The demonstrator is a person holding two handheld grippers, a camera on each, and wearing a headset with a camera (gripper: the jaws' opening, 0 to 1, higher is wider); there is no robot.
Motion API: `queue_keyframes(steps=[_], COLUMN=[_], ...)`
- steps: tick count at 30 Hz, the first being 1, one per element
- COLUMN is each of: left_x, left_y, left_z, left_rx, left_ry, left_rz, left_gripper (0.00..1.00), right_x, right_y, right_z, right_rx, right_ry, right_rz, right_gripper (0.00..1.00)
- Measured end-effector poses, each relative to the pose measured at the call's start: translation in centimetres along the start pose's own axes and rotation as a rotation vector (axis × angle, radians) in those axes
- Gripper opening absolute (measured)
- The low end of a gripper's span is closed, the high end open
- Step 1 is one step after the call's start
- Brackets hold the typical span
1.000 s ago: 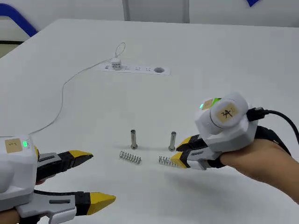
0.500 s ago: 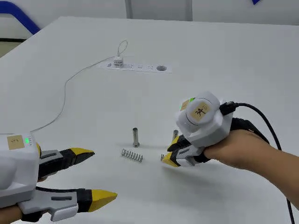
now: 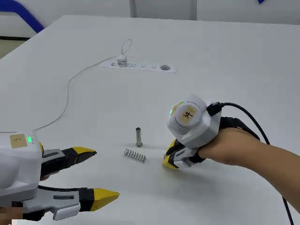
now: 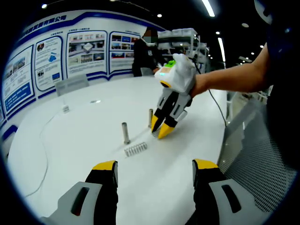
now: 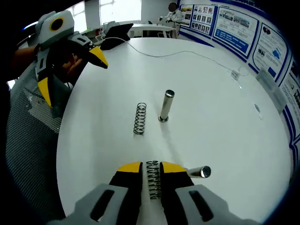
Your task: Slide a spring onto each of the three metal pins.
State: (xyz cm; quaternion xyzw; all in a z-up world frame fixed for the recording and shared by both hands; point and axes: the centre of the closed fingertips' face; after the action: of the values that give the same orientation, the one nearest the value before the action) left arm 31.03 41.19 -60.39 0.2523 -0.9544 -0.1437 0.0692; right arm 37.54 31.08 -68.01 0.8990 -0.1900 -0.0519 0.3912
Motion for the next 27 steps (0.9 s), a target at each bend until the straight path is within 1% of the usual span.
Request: queue_keyframes(steps=[4, 11, 16, 22, 27], left_x=[-0.1, -0.1, 0.0, 0.0, 0.0], left_y=[0.0, 0.0, 0.0, 0.0, -0.1], left_z=[0.0, -0.1, -0.1, 0.0, 0.0], left_rx=[0.001, 0.001, 0.0, -0.001, -0.002], left_ry=[0.001, 0.002, 0.001, 0.001, -0.001], left_rz=[-0.002, -0.002, 0.0, 0.004, 0.008], left_gripper=[0.66, 0.66, 0.66, 0.66, 0.66], right_x=[0.0, -0.2, 0.0, 0.0, 0.4], right_y=[-0.1, -0.1, 0.0, 1.2, 2.2], right_z=[-0.1, 0.0, 0.1, -0.2, -0.4], right_rx=[-0.005, -0.01, -0.003, 0.031, 0.057], right_ry=[0.004, -0.013, -0.016, -0.03, -0.038], right_rz=[-0.012, -0.023, -0.011, 0.013, 0.04], right_gripper=[0.15, 0.12, 0.12, 0.12, 0.12])
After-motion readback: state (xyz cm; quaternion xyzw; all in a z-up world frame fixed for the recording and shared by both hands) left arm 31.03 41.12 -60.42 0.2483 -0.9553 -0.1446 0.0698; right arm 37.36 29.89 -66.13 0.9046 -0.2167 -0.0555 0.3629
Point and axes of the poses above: the centre of the closed fingertips' face, and the gripper's own axes: y roughly backward along the fingers, x roughly to its right, z roughly out of its underside, and after that the axes turned 10 degrees about x, right-handed
